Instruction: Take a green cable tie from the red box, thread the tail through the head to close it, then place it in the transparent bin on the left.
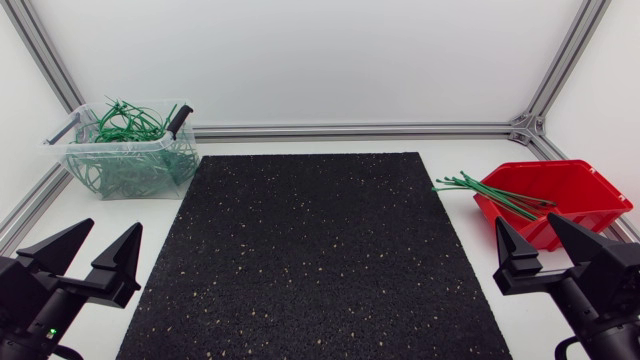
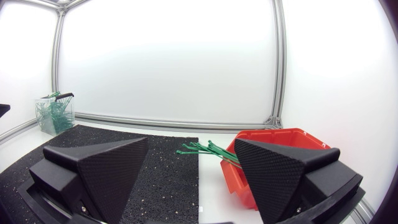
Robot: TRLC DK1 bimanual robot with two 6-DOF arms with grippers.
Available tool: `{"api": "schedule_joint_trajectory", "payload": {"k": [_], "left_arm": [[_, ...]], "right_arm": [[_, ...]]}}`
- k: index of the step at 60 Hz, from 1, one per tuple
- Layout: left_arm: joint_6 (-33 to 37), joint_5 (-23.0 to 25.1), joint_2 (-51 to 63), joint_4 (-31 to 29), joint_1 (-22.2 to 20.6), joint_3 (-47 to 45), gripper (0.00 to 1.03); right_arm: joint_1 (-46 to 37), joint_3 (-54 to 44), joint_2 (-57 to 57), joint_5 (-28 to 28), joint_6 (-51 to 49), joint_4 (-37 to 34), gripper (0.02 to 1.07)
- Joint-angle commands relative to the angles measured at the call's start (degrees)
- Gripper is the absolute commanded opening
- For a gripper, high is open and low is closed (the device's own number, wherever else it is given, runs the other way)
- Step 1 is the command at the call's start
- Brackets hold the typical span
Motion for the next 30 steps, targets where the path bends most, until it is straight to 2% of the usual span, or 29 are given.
{"api": "schedule_joint_trajectory", "payload": {"k": [1,21,30], "left_arm": [[-1.09,0.06,-0.32,-0.09,-0.36,-2.53,1.00],[-0.92,0.06,-0.32,-0.09,-0.18,-2.53,1.00],[-0.92,0.06,-0.32,-0.09,-0.27,-2.53,1.00]], "right_arm": [[0.49,-1.17,-0.60,-0.12,1.26,0.16,1.03],[0.49,-0.64,-0.69,0.49,1.34,0.60,1.03],[0.57,2.96,-0.60,1.46,2.14,-1.16,1.02]]}}
